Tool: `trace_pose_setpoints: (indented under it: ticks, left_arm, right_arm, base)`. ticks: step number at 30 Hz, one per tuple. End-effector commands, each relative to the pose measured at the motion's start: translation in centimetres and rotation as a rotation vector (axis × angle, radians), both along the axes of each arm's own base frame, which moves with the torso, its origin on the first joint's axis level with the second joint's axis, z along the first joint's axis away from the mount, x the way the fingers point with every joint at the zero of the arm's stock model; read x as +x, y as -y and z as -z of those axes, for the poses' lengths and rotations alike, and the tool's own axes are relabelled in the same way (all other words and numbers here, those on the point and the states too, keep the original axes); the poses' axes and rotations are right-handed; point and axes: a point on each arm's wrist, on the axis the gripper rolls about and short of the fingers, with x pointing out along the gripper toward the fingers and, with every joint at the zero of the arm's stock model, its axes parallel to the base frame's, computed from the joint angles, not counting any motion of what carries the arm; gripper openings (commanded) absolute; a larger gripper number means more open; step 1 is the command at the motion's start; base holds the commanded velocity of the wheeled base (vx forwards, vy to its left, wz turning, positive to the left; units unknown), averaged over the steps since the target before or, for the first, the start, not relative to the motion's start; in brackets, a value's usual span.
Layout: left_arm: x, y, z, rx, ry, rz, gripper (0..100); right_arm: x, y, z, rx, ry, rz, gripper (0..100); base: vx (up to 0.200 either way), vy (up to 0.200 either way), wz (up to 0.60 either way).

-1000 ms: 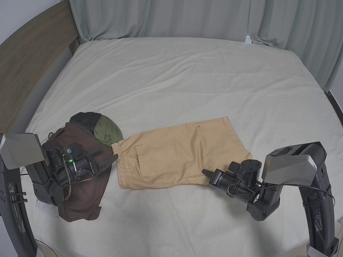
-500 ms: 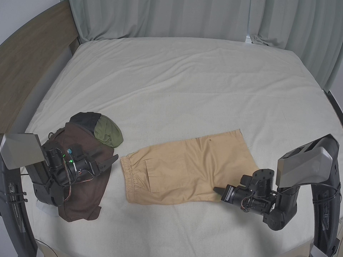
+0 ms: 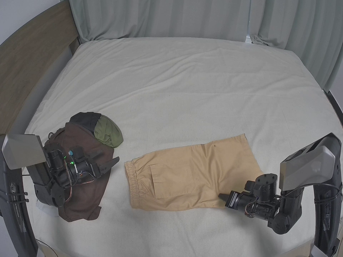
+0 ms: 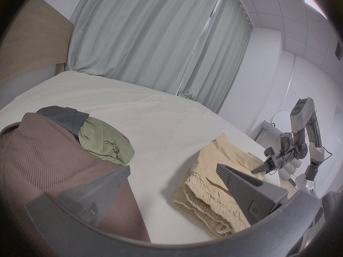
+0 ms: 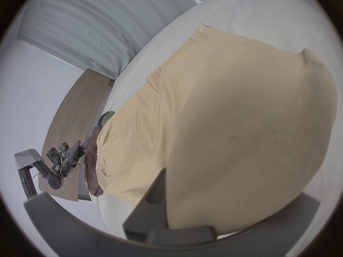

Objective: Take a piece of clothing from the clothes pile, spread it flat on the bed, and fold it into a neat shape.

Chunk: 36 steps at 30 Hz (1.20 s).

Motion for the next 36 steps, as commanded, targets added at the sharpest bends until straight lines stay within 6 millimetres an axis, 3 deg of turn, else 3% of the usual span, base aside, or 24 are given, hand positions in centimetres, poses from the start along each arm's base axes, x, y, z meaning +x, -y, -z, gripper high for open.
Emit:
trace_pose_setpoints:
  ticks: [1,3,4,9,13,16,24,28,33,36]
  left_arm:
    - [0.0,0.0,0.1,0.000,-0.003,0.000,100]
    - [0.0,0.1,0.1,0.000,-0.002,0.002,100]
    - [-0.1,0.1,0.1,0.000,-0.003,0.003,100]
    - [-0.1,0.1,0.1,0.000,-0.002,0.003,100]
    - [-0.1,0.2,0.1,0.000,-0.002,0.005,100]
    - [0.0,0.1,0.0,0.000,0.000,0.003,100]
    - [-0.1,0.2,0.1,0.000,-0.002,0.005,100]
    - [-0.1,0.2,0.0,0.000,0.001,0.007,100]
    - [-0.1,0.3,-0.1,-0.001,0.003,0.016,100]
    - [-0.4,0.4,-0.1,-0.002,-0.005,0.023,100]
  right_arm:
    - [-0.2,0.0,0.4,-0.006,-0.016,-0.003,0]
    - [-0.2,0.0,0.4,-0.007,-0.016,-0.005,0]
    - [-0.1,0.0,0.4,-0.006,-0.016,-0.006,100]
    - [-1.0,-0.1,0.2,-0.013,-0.031,-0.026,100]
    - [-3.7,-0.4,-1.0,-0.012,-0.068,-0.119,100]
    - [-5.7,-0.9,-2.5,-0.013,-0.052,-0.201,100]
    - [-8.5,-2.4,-6.2,0.032,0.061,-0.327,100]
    - [-8.7,-2.6,-7.8,0.054,0.139,-0.357,100]
    - [-7.3,-2.8,-9.3,0.062,0.255,-0.360,100]
    - [-7.3,-2.6,-9.4,0.047,0.286,-0.415,100]
  base:
    - [0.000,0.000,0.00]
    - [0.000,0.000,0.00]
    - [0.000,0.000,0.00]
    - [0.000,0.000,0.00]
    - [0.000,0.000,0.00]
    - [0.000,0.000,0.00]
    - [0.000,0.000,0.00]
    - [0.000,0.000,0.00]
    - [0.000,0.000,0.00]
    - [0.000,0.000,0.00]
